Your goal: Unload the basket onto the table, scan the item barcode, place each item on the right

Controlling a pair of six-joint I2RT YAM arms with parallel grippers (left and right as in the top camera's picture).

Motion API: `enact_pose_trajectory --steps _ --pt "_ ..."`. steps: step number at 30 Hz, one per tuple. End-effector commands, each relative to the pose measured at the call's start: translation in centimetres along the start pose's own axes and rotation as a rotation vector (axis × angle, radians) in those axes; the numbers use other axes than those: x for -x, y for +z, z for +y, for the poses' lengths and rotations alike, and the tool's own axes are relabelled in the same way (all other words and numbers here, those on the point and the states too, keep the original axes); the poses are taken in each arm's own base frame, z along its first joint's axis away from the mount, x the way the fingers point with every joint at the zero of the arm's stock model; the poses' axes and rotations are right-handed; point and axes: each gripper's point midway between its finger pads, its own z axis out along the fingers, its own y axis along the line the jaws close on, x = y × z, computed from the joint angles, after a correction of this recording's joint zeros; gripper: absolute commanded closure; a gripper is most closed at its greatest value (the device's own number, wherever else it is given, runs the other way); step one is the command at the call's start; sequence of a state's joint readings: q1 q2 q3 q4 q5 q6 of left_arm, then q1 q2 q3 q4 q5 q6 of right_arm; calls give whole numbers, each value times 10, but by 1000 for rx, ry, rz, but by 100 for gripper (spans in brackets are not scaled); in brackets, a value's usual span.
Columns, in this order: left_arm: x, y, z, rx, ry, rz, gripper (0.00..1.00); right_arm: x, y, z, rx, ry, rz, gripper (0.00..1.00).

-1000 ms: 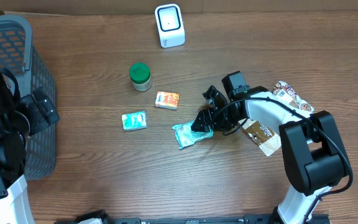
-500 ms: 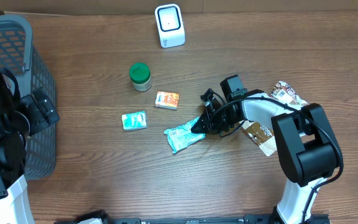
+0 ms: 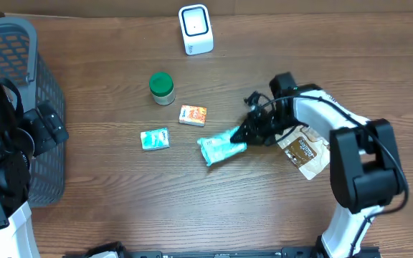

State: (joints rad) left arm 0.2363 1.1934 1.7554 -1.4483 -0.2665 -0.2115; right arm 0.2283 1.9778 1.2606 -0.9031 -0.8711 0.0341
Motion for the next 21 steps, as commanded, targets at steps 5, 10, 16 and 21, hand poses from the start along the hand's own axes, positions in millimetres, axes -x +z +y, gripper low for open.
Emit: enact_pose_trajectory --steps 5,10,16,21 --pt "5 -7 4 7 -33 -30 0 16 -90 116 47 -245 -230 96" --pt "5 -7 4 7 -33 -30 0 6 -137 152 -35 -266 -381 96" --pt "5 -8 4 7 -33 -30 0 -19 -174 184 -44 -327 -507 96" --pt "5 -8 4 7 -33 -30 0 -36 -191 200 -48 -373 -573 96"
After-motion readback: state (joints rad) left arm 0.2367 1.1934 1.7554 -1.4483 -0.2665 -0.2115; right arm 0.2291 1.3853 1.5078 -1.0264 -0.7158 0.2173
